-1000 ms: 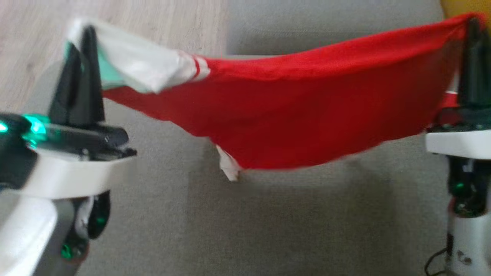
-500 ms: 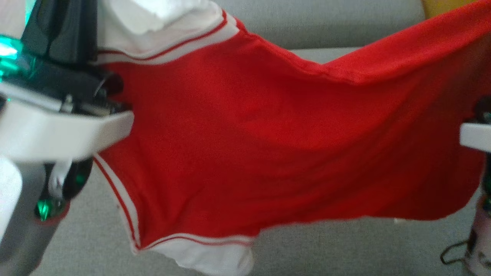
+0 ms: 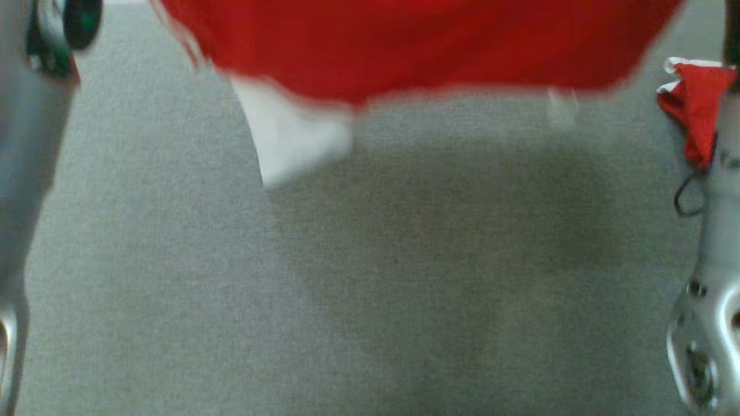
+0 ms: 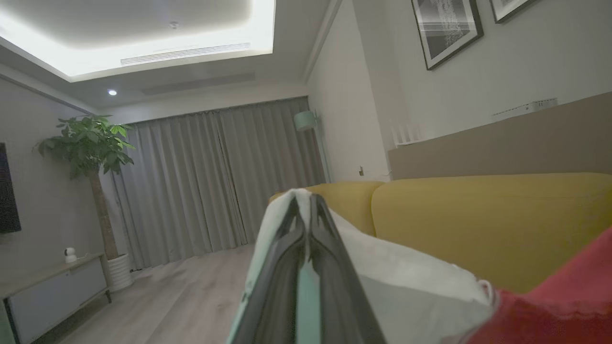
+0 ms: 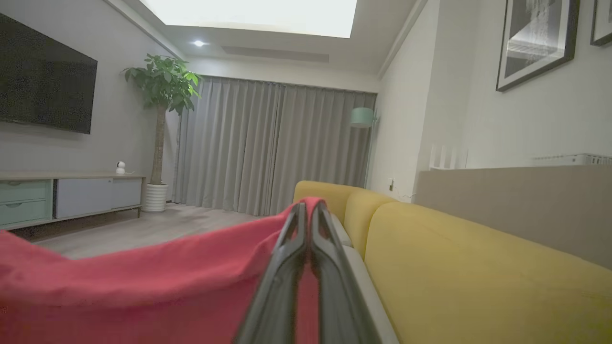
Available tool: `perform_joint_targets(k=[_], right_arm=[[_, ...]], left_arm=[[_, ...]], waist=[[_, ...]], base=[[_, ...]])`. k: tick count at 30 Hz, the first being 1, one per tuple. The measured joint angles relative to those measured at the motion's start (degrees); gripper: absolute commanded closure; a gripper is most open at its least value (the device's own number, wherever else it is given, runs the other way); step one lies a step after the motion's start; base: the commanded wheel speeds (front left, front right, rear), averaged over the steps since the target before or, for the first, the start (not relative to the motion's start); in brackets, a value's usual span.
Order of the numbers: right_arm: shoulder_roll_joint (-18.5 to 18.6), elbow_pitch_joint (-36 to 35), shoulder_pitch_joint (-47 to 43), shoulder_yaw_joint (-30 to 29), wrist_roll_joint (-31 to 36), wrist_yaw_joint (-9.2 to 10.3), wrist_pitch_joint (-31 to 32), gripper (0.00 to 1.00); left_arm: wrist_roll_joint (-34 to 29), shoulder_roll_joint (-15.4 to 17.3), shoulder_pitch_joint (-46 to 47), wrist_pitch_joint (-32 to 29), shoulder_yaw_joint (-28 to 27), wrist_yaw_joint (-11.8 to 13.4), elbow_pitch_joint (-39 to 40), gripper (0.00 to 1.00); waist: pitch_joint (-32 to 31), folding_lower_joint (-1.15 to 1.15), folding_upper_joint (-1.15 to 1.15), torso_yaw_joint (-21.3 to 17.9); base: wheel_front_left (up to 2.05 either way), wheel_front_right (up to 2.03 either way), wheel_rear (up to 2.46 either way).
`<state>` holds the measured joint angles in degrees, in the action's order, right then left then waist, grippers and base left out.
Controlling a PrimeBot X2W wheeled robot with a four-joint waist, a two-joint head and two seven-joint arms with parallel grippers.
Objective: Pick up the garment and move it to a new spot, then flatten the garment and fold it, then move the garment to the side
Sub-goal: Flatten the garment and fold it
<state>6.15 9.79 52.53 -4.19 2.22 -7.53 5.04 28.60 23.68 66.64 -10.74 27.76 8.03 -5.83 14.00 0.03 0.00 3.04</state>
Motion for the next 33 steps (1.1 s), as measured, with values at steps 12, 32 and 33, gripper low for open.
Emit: perform_joint_targets(k=[12, 32, 33], right_arm=[[-1.12, 27.88, 16.21, -4.14, 12.74, 0.0, -9.66, 1.0], [-1.81, 38.83, 6.62, -4.38, 7.31, 0.0, -19.13, 1.0], [-1.81, 38.12, 5.42, -3.48, 5.82, 0.0, -19.25, 1.0]], left_arm=[[-1.12, -9.6, 12.19, 12.93, 0.58, -4.1, -22.53, 1.0], [6.47, -7.57, -17.5, 24.02, -1.45, -6.22, -11.5, 1.0], [6.69, -7.05, -19.51, 24.05, -1.67, -5.78, -9.64, 1.0]], waist=[[8.18, -0.02, 0.0, 1.58], [16.16, -0.03, 0.0, 2.8], [15.58, -0.03, 0.0, 2.75]], base=[[0.0, 0.0, 0.0], [0.0, 0.0, 0.0], [0.0, 0.0, 0.0]])
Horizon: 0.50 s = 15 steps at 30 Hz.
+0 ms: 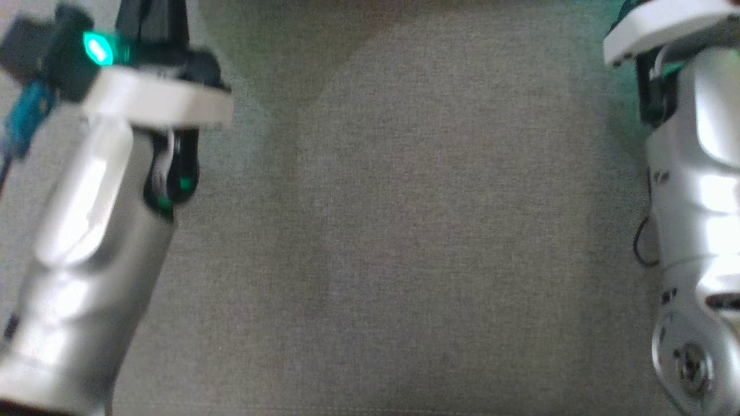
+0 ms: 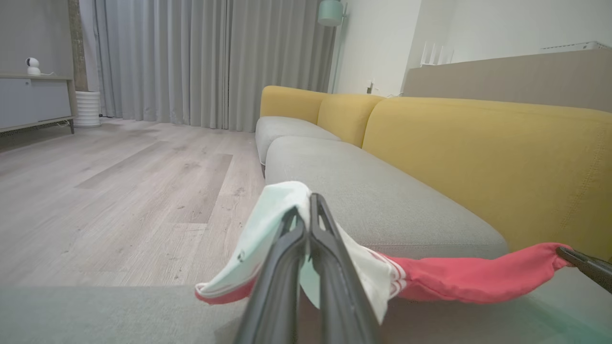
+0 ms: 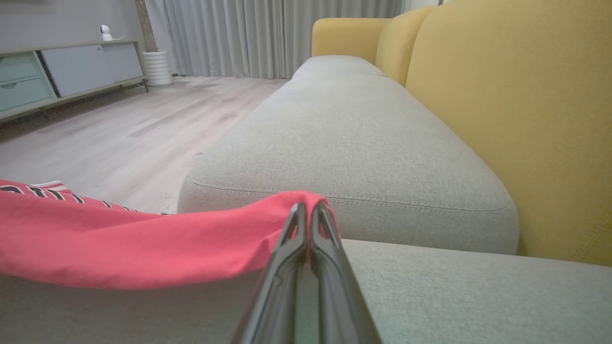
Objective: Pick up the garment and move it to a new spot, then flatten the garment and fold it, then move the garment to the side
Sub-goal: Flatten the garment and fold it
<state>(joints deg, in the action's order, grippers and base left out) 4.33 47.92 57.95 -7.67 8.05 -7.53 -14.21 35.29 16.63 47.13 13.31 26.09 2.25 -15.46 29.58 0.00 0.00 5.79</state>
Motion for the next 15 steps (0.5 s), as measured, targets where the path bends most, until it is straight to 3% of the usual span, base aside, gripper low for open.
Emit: perform_joint_targets(k=[7, 15], right_arm=[[-0.12, -6.24, -10.46, 3.43, -6.36, 0.0, 0.12, 1.0], [-0.44, -23.04, -30.19, 3.98, -11.26, 0.0, 8.54, 1.0]], left_arm=[[1.13, 2.74, -13.97, -0.18, -0.15, 3.41, 10.87, 1.0], [2.47, 5.93, -30.93, -3.86, 1.43, 8.59, 25.02, 1.0]], waist=[[-4.74, -0.01, 0.0, -0.28], [-13.74, -0.02, 0.0, -0.39]], base=[[0.0, 0.0, 0.0], [0.0, 0.0, 0.0]])
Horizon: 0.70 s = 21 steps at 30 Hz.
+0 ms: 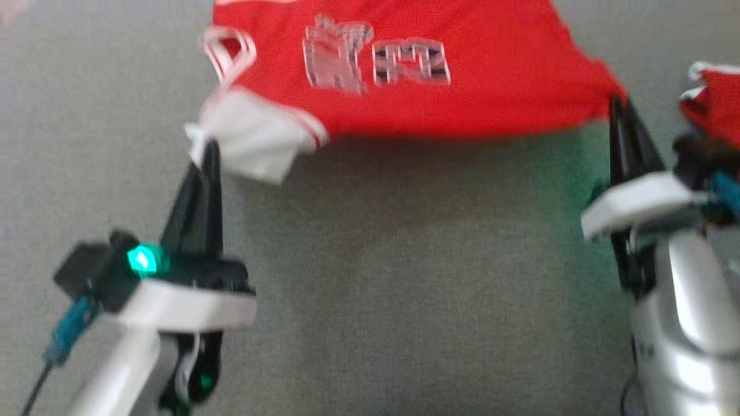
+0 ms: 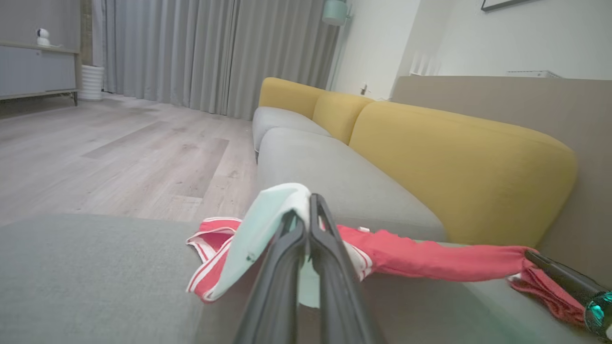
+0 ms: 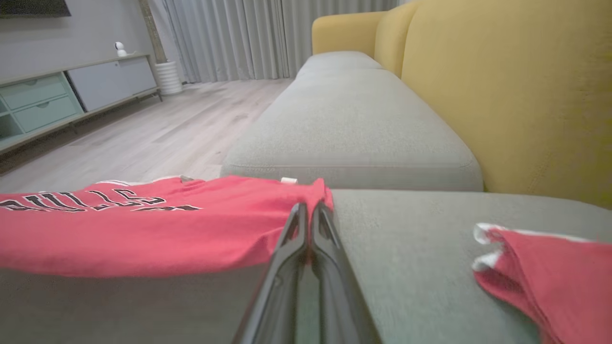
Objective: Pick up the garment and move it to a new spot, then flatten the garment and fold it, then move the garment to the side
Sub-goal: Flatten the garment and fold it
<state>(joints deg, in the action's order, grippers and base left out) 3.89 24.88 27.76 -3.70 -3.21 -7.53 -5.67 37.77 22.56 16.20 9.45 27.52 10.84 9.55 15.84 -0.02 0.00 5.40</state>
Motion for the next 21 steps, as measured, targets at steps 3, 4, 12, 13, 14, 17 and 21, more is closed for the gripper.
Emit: perform_joint_targets(k=[3, 4, 12, 13, 14, 17, 21], right_arm=[[-0.44, -8.23, -8.95, -0.34, -1.42, 0.0, 4.6, 1.0], [-0.6, -11.03, -11.77, -0.55, -1.71, 0.0, 6.01, 1.0], [-1.31, -30.98, -31.93, -2.36, -3.28, 0.0, 16.41, 1.0], [-1.36, -32.86, -34.16, -2.58, -3.0, 0.0, 17.57, 1.0], [-1.36, -34.43, -36.03, -2.79, -2.26, 0.0, 18.82, 1.0], [-1.41, -37.51, -39.21, -2.97, -1.32, 0.0, 22.56, 1.0], [-1.44, -37.95, -39.43, -2.6, -0.65, 0.0, 26.44, 1.0]], left_arm=[[0.23, 1.31, -6.01, -1.51, 0.56, 2.04, 4.19, 1.0], [0.23, 1.9, -7.88, -2.0, 0.77, 2.67, 5.35, 1.0], [0.73, 6.0, -20.53, -6.36, 2.75, 6.62, 14.21, 1.0], [0.99, 6.65, -21.7, -7.16, 3.07, 6.9, 14.97, 1.0], [1.04, 7.31, -22.72, -7.83, 3.54, 7.32, 15.47, 1.0], [1.74, 7.86, -25.02, -9.04, 4.27, 7.83, 16.14, 1.0], [2.29, 7.91, -24.79, -9.98, 5.3, 7.17, 14.72, 1.0]], waist=[[-3.56, 0.0, 0.0, 0.08], [-4.66, -0.01, 0.0, 0.11], [-11.07, 0.0, 0.0, 0.34], [-11.34, 0.0, 0.0, 0.37], [-11.47, 0.0, 0.0, 0.41], [-11.57, 0.02, 0.0, 0.34], [-11.56, 0.02, 0.0, 0.37]], base=[[0.0, 0.0, 0.0], [0.0, 0.0, 0.0], [0.0, 0.0, 0.0], [0.0, 0.0, 0.0], [0.0, 0.0, 0.0], [0.0, 0.0, 0.0], [0.0, 0.0, 0.0]])
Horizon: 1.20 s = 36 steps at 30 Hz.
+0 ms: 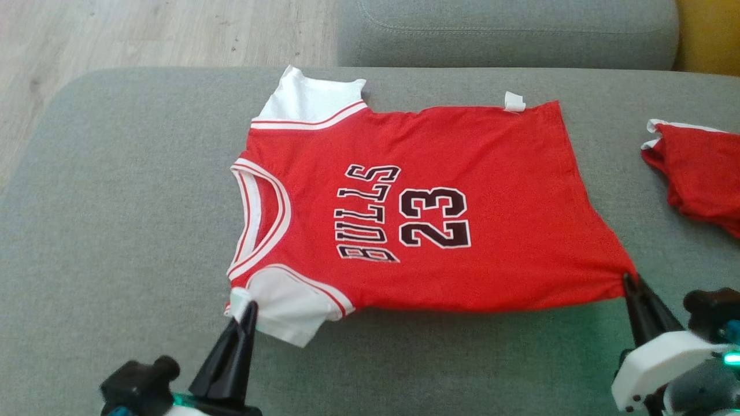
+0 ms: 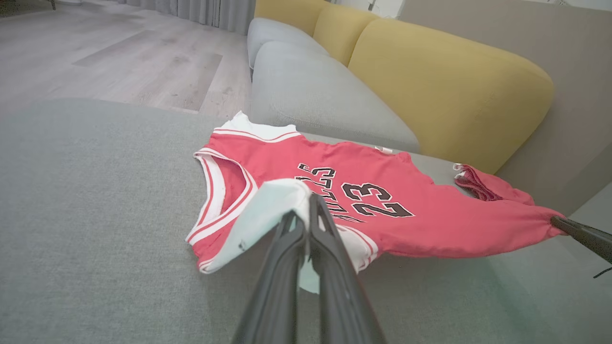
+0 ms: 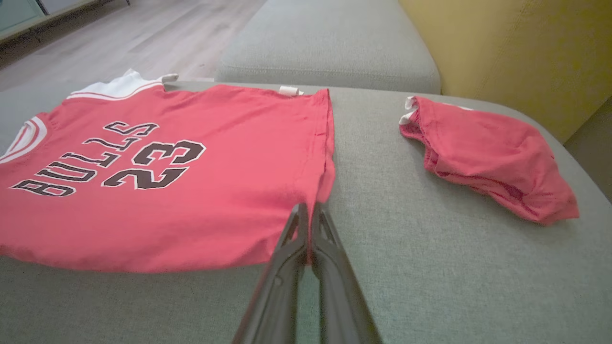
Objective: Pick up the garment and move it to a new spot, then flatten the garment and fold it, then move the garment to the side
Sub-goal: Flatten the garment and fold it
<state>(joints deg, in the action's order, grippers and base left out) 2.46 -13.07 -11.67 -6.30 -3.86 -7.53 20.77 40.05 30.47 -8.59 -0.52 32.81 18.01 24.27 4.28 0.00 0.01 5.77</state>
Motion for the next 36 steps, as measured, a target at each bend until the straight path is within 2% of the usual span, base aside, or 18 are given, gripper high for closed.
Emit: perform_joint_targets(k=[5, 9, 19, 25, 34, 35, 36], right_arm=[[-0.01, 2.07, 0.68, 1.05, -0.02, 0.0, 3.76, 1.0], [-0.03, 6.34, 3.06, 1.46, -0.16, 0.0, 6.12, 1.0], [0.0, 18.15, 18.57, 2.23, -0.02, 0.0, 11.09, 1.0], [0.07, 25.31, 26.36, 0.97, 0.01, 0.0, 10.9, 1.0], [0.12, 32.1, 30.37, 0.66, 0.18, 0.0, 7.75, 1.0], [0.11, 32.5, 30.61, 0.48, 0.16, 0.0, 6.77, 0.89], [0.12, 32.82, 31.03, 0.24, 0.1, 0.0, 5.76, 0.6]], left_arm=[[1.54, -0.8, 2.57, -1.58, 1.2, -2.63, -5.21, 1.0], [2.08, -1.82, 8.15, -3.34, 2.44, -5.84, -10.79, 1.0], [1.72, -4.89, 28.74, -7.82, 3.04, -13.1, -25.23, 1.0], [1.0, -7.47, 36.79, -6.55, 2.72, -15.07, -34.26, 1.0], [0.62, -10.11, 39.85, -2.66, 2.7, -17.01, -43.17, 1.0], [0.59, -10.29, 40.06, -1.81, 2.66, -17.01, -43.74, 1.0], [0.48, -10.51, 40.2, -0.99, 2.55, -17.01, -44.22, 1.0]], waist=[[0.28, 0.0, 0.0, 0.22], [0.98, 0.0, 0.0, 0.29], [3.9, 0.01, 0.0, -0.91], [5.88, 0.01, 0.0, -2.03], [7.42, 0.0, 0.0, -2.88], [7.48, 0.0, 0.0, -2.87], [7.52, 0.0, 0.0, -2.85]], base=[[0.0, 0.0, 0.0], [0.0, 0.0, 0.0], [0.0, 0.0, 0.0], [0.0, 0.0, 0.0], [0.0, 0.0, 0.0], [0.0, 0.0, 0.0], [0.0, 0.0, 0.0]])
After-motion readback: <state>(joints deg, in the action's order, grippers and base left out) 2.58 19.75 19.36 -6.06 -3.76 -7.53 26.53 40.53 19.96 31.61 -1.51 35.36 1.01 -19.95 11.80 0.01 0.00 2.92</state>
